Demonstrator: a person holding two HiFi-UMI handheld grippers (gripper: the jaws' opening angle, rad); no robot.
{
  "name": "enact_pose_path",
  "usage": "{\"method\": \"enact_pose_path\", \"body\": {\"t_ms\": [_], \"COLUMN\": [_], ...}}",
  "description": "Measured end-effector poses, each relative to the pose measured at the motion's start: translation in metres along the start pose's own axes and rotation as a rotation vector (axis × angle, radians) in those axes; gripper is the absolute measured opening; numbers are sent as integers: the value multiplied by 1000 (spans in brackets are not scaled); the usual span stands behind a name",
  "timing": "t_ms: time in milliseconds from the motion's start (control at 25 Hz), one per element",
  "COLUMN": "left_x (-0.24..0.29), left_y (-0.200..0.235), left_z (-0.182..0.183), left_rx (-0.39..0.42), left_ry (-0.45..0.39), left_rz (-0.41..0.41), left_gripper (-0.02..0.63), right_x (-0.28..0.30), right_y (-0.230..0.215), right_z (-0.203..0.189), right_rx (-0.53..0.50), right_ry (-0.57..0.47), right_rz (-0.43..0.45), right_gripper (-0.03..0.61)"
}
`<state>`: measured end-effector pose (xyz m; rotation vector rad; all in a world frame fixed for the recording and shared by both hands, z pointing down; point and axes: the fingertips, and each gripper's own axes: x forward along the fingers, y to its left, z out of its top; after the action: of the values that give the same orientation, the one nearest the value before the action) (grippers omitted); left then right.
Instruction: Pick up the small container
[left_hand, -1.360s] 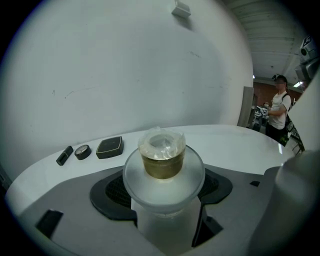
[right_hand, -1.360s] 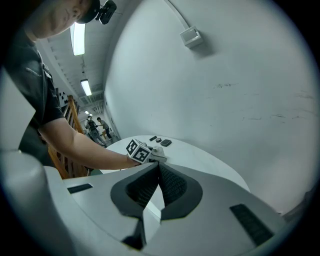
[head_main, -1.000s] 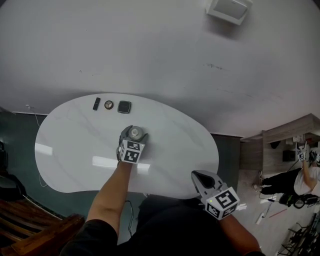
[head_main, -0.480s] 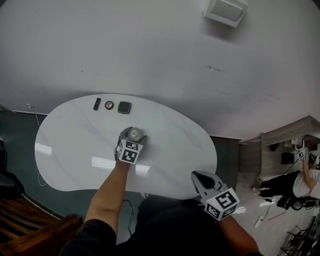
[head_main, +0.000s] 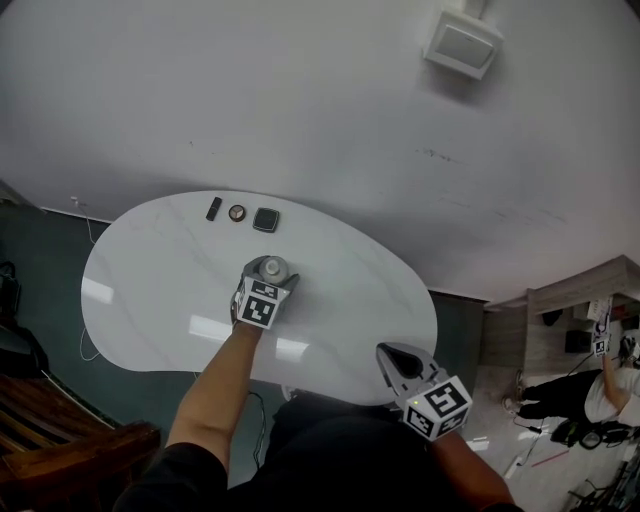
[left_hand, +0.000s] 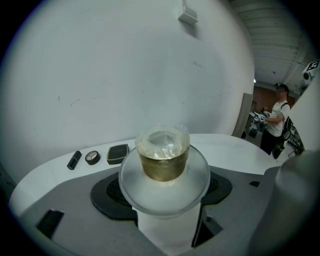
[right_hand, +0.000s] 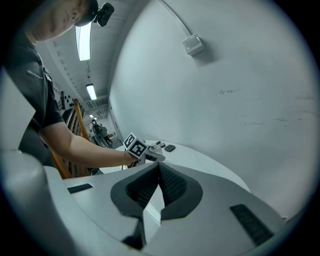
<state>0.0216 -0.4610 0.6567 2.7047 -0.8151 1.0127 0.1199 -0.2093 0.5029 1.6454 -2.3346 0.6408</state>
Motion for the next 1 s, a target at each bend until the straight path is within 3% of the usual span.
{"method": "enact_pose_path", "body": {"t_ms": [280,640,800,1000], "left_x": [-60,-133,-164,-197], "left_y": [-14,-49,-67,-83], "left_z": [45,74,75,53], "left_rx": [24,30,18,-12], "left_ry": [-79,-100,-128,-97], "left_rz": [13,-5,-16,-13], "left_gripper": [350,350,350,350], "right_x": [12,24,30,37], "right_y": [13,19,20,30], "right_z": [20,32,37,37], "right_rx": [-40,-54,-56,-69], "right_ry": [-43,-71,-81,-72], "right_rz": [80,146,173,217], "right_gripper": [-3,-3,-3,-3]}}
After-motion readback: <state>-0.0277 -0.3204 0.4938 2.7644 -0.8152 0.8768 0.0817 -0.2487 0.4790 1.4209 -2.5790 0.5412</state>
